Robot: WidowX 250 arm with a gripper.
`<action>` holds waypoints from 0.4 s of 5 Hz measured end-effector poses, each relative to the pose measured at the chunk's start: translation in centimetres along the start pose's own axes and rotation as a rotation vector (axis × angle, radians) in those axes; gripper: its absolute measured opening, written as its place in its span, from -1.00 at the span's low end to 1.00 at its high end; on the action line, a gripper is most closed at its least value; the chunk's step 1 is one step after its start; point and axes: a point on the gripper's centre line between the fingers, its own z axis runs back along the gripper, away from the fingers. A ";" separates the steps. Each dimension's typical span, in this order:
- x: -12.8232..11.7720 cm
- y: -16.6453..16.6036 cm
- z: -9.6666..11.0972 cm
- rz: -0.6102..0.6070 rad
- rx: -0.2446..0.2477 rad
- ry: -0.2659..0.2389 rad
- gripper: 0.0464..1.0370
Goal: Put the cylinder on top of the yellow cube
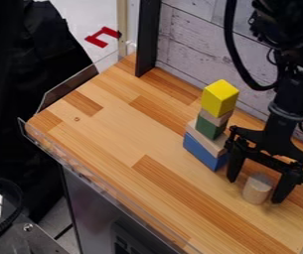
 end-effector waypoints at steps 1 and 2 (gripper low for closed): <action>0.1 -0.1 -0.5 -0.002 -0.004 0.010 0.86; 0.2 -0.2 -0.8 -0.007 -0.014 0.005 0.31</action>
